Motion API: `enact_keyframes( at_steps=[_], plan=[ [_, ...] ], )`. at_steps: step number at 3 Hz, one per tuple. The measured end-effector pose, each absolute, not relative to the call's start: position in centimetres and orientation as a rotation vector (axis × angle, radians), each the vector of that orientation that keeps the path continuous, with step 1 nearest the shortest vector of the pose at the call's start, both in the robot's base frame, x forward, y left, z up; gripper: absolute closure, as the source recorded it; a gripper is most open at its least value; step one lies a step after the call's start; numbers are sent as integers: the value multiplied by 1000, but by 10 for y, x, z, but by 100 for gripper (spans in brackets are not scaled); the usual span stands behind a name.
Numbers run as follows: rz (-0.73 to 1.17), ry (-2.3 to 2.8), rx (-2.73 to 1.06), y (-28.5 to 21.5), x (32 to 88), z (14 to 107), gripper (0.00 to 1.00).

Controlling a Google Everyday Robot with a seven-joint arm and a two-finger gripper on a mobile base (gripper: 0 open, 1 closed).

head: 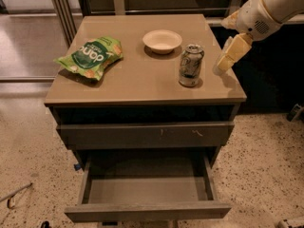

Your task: Place 7up can into middle drawer

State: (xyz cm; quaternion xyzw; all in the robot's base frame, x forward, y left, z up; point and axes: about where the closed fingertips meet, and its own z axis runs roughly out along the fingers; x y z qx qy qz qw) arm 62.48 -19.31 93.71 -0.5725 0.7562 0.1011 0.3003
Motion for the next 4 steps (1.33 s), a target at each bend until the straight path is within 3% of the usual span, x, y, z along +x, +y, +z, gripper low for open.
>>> enact_keyframes(
  at_steps=[4],
  plan=[
    [478,1905,-1451,-146,660,894,0]
  ],
)
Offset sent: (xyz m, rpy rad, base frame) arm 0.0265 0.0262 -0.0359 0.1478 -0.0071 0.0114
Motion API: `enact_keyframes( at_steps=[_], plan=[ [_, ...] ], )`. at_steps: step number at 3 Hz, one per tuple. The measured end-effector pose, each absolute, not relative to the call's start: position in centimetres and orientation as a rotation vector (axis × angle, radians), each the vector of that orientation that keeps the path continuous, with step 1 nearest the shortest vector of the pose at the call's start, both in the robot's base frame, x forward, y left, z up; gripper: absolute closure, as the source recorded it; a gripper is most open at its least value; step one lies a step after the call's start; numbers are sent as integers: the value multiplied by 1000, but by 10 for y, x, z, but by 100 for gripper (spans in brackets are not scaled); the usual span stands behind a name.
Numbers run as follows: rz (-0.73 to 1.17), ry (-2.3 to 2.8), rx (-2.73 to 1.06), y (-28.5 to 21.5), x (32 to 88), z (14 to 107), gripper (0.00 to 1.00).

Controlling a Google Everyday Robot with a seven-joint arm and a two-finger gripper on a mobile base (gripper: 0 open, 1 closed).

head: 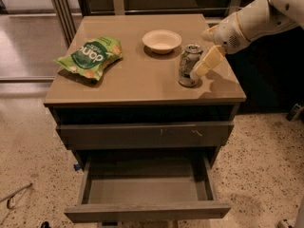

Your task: Place 7up can into middle drawer

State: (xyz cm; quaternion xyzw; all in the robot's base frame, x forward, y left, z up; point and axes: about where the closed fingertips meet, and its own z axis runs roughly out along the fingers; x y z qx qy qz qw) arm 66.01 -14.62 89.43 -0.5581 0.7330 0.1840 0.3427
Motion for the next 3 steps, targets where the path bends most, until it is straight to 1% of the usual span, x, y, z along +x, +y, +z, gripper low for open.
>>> enact_keyframes(
  at_steps=[2,3],
  plan=[
    [546,1874,-1455,-126,668,881,0],
    [549,1867,-1458,-123,670,877,19]
  ],
)
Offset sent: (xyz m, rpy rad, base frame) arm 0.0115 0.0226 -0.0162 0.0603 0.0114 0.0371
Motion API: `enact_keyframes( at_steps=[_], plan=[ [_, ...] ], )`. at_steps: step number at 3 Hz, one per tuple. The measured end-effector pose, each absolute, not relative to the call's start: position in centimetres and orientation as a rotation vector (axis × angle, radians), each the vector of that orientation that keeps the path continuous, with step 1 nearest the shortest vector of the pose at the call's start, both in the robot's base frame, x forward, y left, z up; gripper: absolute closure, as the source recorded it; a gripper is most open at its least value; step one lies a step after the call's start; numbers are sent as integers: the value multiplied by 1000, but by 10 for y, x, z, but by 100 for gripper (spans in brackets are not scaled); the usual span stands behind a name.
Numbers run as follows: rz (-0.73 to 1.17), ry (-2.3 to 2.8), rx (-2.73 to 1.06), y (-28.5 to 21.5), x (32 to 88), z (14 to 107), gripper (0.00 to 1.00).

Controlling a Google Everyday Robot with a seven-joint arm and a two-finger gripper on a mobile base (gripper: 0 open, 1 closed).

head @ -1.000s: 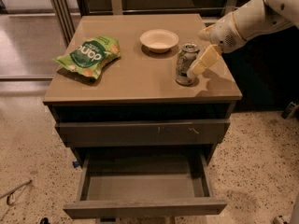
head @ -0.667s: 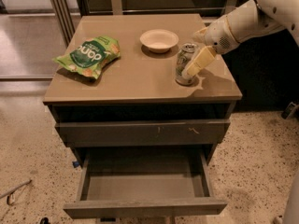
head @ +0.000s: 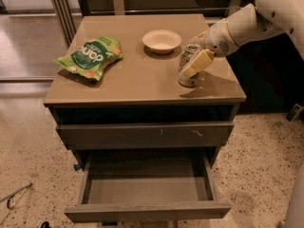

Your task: Place 7up can into middle drawer

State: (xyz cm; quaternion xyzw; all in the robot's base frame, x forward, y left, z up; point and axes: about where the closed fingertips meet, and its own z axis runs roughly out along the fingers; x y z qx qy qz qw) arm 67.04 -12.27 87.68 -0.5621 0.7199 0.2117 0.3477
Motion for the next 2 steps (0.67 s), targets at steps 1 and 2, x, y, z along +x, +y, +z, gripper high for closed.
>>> enact_keyframes(
  at_steps=[1,2],
  plan=[
    [549,1867,-1458,-123,670,877,42],
    [549,1867,-1458,-123,670,877,66]
  ],
)
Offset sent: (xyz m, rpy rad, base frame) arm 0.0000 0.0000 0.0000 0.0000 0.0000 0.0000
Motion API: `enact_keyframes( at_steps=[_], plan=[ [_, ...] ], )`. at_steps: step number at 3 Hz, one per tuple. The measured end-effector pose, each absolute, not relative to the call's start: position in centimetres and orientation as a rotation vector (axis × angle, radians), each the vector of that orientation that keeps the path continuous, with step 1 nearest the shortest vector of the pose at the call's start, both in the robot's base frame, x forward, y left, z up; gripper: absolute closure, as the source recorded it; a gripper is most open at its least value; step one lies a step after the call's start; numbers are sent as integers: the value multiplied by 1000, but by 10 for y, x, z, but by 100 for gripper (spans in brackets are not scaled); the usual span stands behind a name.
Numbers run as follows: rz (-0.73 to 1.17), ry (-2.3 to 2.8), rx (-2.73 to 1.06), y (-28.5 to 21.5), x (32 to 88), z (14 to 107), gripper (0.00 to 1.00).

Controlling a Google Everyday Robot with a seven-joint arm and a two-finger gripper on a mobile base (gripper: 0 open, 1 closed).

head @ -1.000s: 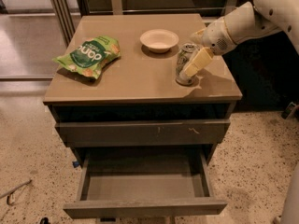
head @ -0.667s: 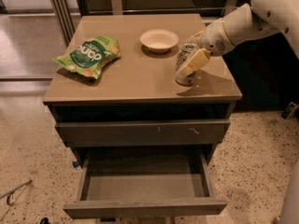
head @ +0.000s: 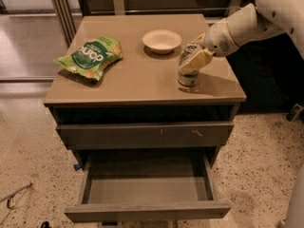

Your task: Place 7up can into middle drawer

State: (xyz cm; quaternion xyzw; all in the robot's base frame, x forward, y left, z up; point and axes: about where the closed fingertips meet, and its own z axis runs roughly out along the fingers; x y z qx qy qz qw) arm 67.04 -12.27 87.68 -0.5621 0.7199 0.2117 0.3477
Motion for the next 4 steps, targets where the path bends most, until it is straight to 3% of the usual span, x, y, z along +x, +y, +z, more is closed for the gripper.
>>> enact_keyframes(
  at_steps=[1,2,4],
  plan=[
    [549,1867,-1458,-123,670,877,89],
    [550,1866,-1458,-122,670,877,100],
    [551,1753,-1534,-115,613,906,100]
  ],
)
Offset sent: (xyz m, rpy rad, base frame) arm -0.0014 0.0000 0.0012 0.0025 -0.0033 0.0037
